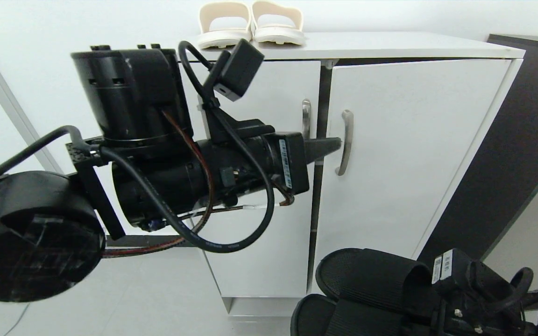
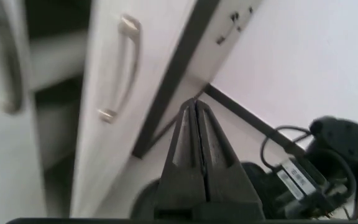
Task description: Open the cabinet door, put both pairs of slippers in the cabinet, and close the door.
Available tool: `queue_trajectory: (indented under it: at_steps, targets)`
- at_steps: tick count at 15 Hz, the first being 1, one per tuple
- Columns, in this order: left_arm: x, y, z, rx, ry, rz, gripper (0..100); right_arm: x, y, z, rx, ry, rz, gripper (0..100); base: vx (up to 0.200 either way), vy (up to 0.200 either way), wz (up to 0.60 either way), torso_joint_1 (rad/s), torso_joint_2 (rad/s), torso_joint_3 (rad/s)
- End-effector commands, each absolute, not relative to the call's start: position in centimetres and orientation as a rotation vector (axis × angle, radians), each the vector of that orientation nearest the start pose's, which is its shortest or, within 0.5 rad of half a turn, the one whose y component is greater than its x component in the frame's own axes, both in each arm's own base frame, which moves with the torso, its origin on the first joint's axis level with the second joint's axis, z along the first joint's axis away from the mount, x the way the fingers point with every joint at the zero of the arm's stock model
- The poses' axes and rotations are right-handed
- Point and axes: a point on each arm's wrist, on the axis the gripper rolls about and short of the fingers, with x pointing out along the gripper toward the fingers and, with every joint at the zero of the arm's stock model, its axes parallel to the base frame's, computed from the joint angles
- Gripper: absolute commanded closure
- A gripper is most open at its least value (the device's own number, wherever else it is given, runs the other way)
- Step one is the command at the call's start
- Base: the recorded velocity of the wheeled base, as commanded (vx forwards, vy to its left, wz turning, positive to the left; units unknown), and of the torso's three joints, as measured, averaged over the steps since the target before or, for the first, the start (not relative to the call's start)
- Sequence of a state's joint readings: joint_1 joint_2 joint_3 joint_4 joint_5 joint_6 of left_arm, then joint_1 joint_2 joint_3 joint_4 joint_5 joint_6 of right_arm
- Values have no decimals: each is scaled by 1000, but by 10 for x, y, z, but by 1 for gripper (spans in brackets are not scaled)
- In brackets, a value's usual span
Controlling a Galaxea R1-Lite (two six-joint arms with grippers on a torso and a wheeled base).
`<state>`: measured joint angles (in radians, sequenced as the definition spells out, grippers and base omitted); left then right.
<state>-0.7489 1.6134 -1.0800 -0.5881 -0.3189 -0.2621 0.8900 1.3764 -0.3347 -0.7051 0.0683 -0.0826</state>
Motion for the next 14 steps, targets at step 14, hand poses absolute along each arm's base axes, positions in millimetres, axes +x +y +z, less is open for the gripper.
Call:
queue_trajectory:
  at_steps: [14]
  targets:
    - [290, -231, 284, -268, 22, -979, 100, 119, 150, 147, -227, 282, 958, 100, 0, 0, 0, 0, 0, 0]
